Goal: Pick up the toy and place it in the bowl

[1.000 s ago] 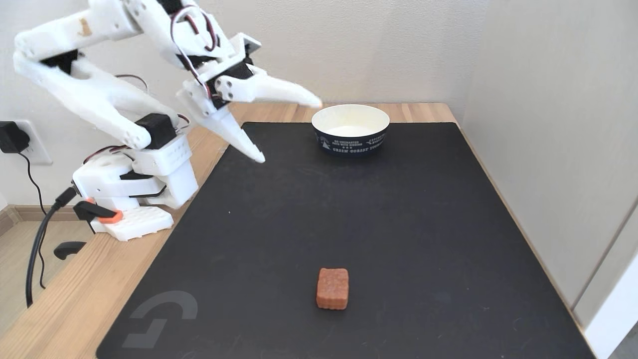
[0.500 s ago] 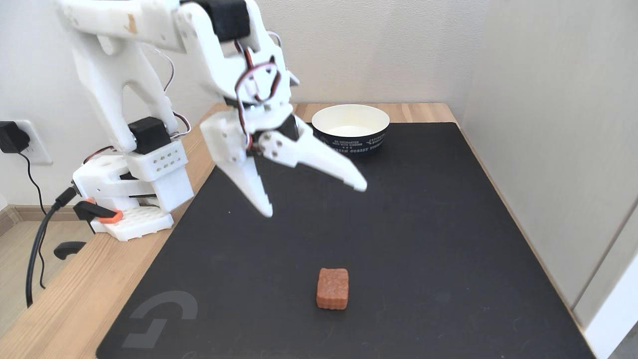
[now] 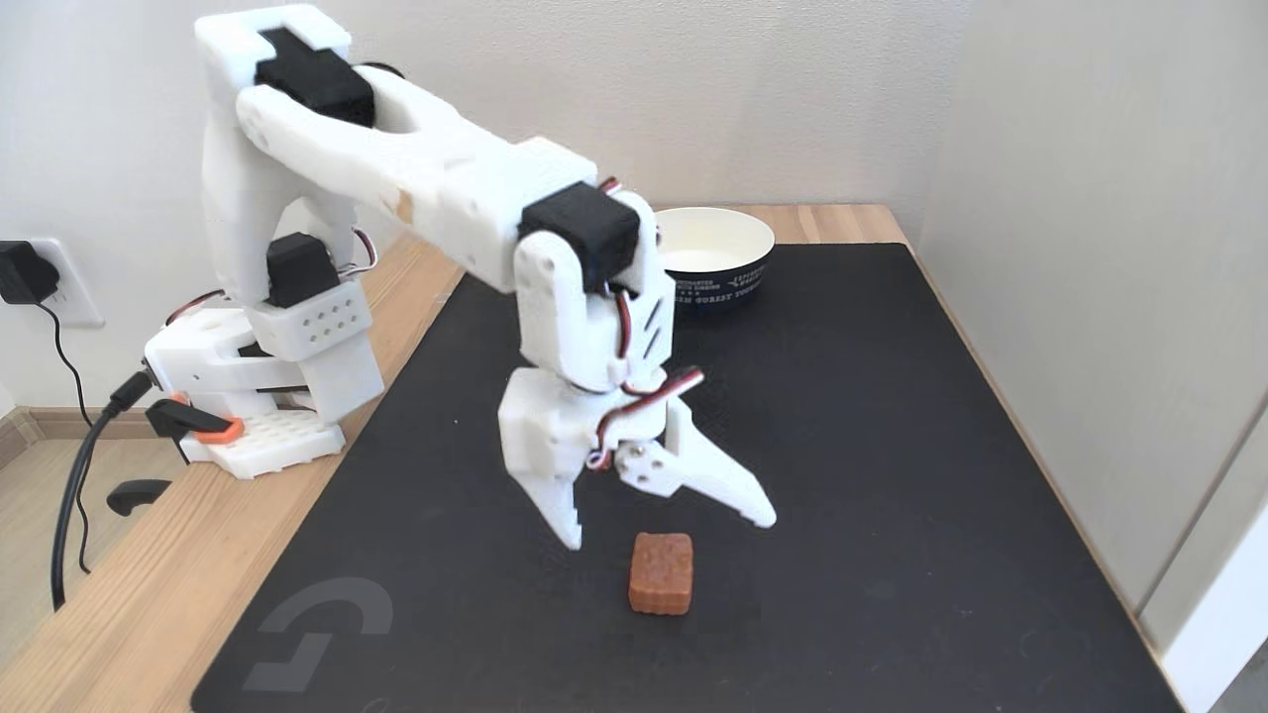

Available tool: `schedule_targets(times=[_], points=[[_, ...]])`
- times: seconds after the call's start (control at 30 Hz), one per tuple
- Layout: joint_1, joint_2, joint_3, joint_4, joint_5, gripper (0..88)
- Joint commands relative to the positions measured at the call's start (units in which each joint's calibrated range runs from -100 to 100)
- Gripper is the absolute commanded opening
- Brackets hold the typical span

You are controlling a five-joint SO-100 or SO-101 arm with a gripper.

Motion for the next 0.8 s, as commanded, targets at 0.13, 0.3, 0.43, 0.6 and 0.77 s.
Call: schedule_targets(times=[0.13, 0.3, 0.43, 0.6, 0.77], points=[[-0.4, 6.7, -2.1, -4.6, 0.3, 49.8], [0.1, 8.2, -2.1, -4.8, 0.3, 49.8], [0.4, 7.9, -2.1, -4.1, 0.3, 49.7], [0.5, 7.4, -2.4, -2.7, 0.3, 39.2], [1.5, 7.4, -5.7, -0.3, 0.2, 18.5]])
